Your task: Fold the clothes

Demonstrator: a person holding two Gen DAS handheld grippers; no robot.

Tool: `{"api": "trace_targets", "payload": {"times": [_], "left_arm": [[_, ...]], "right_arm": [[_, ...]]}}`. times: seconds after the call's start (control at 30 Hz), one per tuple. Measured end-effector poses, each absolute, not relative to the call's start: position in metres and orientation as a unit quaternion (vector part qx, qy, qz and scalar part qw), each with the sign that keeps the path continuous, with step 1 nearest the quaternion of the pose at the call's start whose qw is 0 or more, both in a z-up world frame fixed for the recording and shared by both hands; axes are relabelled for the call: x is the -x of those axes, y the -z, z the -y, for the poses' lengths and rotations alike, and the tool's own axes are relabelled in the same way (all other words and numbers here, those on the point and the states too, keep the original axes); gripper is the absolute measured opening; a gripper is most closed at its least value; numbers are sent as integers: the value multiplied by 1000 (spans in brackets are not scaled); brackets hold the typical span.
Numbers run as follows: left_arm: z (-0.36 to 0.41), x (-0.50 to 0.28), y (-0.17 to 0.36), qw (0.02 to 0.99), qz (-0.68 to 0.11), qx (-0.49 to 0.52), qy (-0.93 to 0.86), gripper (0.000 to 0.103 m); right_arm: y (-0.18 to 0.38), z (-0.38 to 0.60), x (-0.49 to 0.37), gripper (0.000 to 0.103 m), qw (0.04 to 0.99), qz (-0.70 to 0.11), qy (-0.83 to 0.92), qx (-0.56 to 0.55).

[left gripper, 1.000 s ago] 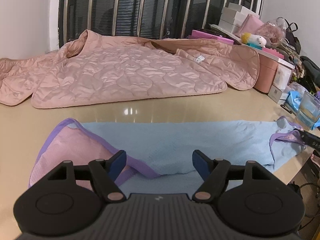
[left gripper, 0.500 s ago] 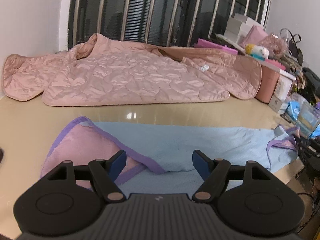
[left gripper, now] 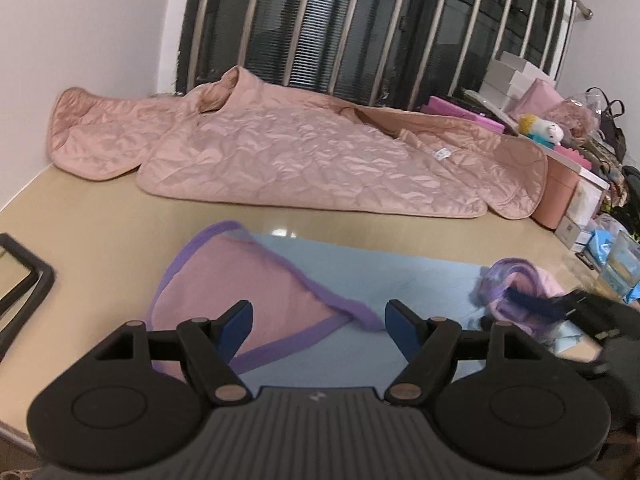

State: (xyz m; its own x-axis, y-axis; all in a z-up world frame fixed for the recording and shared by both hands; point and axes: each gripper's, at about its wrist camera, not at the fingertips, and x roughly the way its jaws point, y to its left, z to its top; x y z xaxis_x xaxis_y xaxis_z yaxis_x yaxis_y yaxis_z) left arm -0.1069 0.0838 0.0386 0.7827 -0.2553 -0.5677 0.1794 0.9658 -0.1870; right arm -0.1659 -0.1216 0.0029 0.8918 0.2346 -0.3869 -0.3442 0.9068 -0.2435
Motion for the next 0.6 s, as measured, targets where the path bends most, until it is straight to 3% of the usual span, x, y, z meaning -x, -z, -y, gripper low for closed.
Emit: {"api": "trace_targets", "payload": {"times": [0.07, 0.2, 0.3, 0.47, 0.6], "left_arm": [[-87, 107, -37, 942, -310, 66, 111, 74], [-88, 107, -37, 942, -310, 71, 107, 74], [-88, 108, -37, 943, -309, 73, 102, 74], [-92, 115, -39, 947, -301, 76, 80, 74], [-92, 126, -38, 955, -290, 60, 29, 74]], "right_arm": [[-20, 131, 179, 43, 967, -146, -161, 136], [-50, 169, 195, 40, 982, -106, -141, 70], [-47, 195, 182, 37, 986, -133, -94, 42], [-13, 189, 154, 31, 968, -189, -152, 71], [-2, 157, 157, 31, 951, -182, -177, 176]]}}
